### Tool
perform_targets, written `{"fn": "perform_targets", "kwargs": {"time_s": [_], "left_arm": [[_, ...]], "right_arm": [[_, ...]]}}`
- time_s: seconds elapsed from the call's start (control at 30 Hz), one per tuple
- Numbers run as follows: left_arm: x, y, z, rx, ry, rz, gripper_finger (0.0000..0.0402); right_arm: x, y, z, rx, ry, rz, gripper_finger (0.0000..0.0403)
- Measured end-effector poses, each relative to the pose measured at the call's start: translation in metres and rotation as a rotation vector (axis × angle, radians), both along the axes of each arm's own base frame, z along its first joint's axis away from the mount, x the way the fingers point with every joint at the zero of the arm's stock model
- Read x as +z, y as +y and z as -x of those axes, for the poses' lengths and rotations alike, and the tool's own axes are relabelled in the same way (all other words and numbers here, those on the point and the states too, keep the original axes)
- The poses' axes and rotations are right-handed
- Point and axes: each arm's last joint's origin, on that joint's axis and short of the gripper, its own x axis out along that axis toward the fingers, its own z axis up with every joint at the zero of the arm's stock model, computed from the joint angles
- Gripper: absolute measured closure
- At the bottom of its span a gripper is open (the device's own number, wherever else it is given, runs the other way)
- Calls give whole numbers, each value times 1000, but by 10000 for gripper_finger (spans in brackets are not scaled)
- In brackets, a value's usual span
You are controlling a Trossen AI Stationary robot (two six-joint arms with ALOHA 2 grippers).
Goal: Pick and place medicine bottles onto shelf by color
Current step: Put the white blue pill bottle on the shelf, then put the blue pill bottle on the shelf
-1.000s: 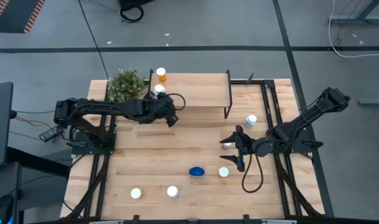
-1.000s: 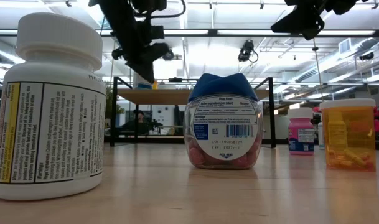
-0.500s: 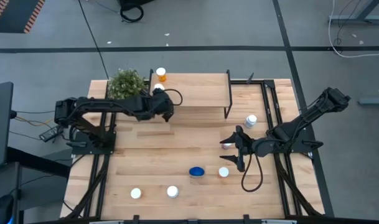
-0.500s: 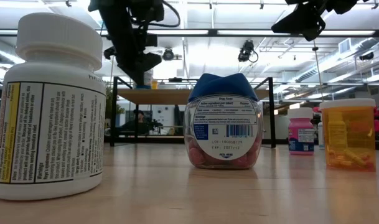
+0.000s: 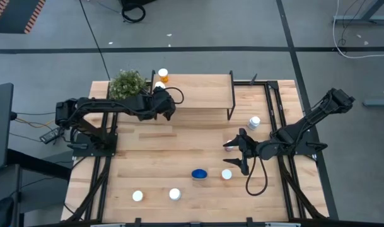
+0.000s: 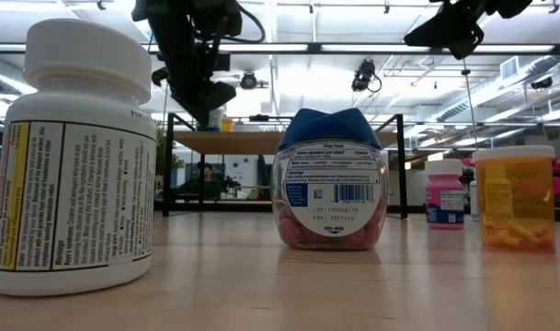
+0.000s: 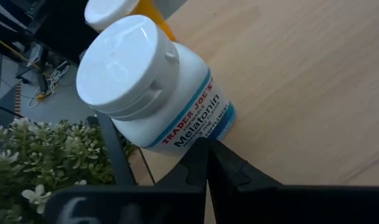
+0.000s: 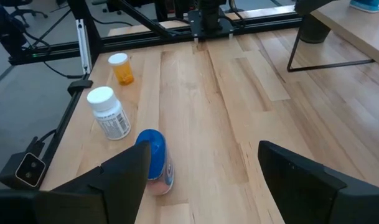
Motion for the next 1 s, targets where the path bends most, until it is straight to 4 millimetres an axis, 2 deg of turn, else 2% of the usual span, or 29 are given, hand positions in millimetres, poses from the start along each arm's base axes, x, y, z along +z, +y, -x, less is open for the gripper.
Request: {"fn": "perform_targets", "kwargs": {"time_s": [0.13, 0.33, 0.57, 0.67, 0.8, 1.0], "left_arm": [[0, -5, -2, -21, -9, 5, 396], [9, -28, -6, -95, -77, 60, 392], [46, -67, -12, -249, -148, 183, 397], [53, -86, -6, -294, -87, 214, 390], [48, -107, 2, -319, -38, 232, 390], [11, -129, 4, -374, -65, 270, 396]], "right_arm": [[0, 0, 0, 0, 0, 0, 98], [0, 0, 0, -1, 0, -1, 98], [0, 0, 0, -20, -3, -19, 98], [0, -1, -1, -28, -5, -21, 98], [3, -2, -2, -5, -26, -5, 98], [1, 6, -7, 105, -33, -44, 98]]}}
